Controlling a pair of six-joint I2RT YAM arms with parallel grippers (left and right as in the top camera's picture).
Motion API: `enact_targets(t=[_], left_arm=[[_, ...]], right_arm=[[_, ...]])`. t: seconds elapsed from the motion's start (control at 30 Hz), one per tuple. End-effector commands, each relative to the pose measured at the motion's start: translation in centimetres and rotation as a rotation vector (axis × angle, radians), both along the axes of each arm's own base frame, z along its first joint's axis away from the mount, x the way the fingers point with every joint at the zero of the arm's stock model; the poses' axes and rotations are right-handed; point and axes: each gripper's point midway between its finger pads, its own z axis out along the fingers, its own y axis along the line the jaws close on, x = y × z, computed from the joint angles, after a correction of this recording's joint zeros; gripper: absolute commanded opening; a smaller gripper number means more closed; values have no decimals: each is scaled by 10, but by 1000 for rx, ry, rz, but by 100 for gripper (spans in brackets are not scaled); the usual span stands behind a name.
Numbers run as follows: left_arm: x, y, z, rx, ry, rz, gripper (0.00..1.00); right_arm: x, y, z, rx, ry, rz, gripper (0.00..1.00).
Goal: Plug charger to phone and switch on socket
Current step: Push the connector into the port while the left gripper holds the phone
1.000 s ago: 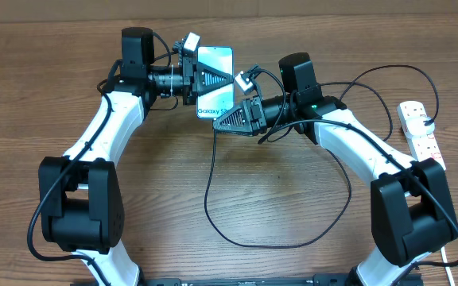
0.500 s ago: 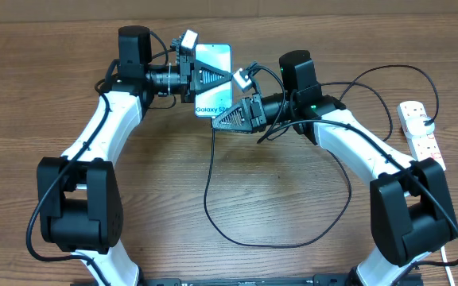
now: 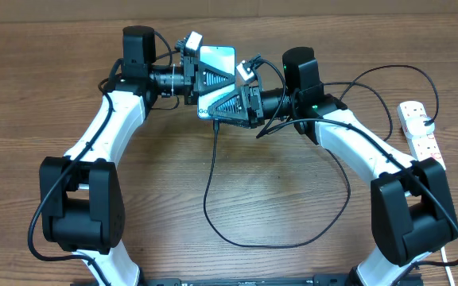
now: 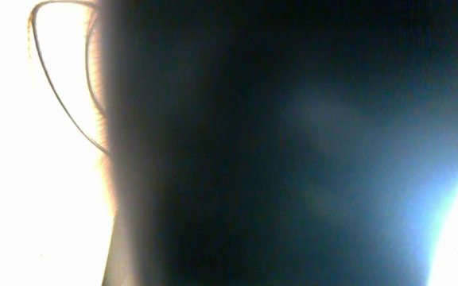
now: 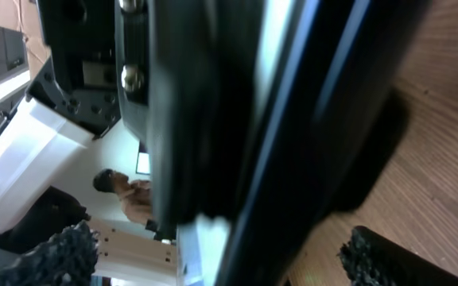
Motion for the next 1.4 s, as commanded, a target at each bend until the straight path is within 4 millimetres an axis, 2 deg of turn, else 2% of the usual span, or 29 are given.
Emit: enact_targets(t=[0.0, 0.17, 0.2, 0.3, 0.33, 0.43, 0.67, 0.8, 0.87, 1.03, 1.2, 1.27, 1.3, 1.37], left_arm=[[-19, -12, 17, -44, -31, -84, 4], [-23, -12, 20, -60, -29, -107, 4], [-23, -12, 20, -60, -29, -108, 4], [-23, -12, 20, -60, -29, -107, 4], [-23, -12, 20, -60, -30, -107, 4], [-22, -12, 20, -58, -46, -106, 4], [-18, -12, 17, -42, -72, -85, 4], [-14, -12, 14, -26, -81, -64, 4], [-13, -12, 14, -21, -85, -57, 4], [-9, -12, 11, -4, -94, -34, 4], [-7, -12, 10, 4, -95, -23, 4], [-6, -12, 10, 6, -95, -22, 5], [-6, -12, 10, 6, -95, -21, 10], [-6, -12, 9, 8, -95, -18, 28]], right_arm=[[4, -1, 12, 13, -33, -8, 100], [16, -13, 11, 5, -34, -53, 100], [18, -15, 11, 5, -28, -60, 97], [23, -21, 11, 4, -20, -77, 68], [24, -22, 11, 4, -20, -80, 64], [24, -23, 11, 6, -15, -82, 64], [27, -23, 18, 23, 0, -89, 57], [28, -22, 21, 26, 63, -100, 31], [26, -22, 21, 27, 104, -92, 27], [14, -20, 25, 46, 124, -29, 26], [13, -21, 26, 47, 124, -24, 4], [14, -21, 26, 47, 123, -25, 4], [14, -21, 26, 46, 123, -28, 4], [15, -21, 25, 45, 124, -32, 4]])
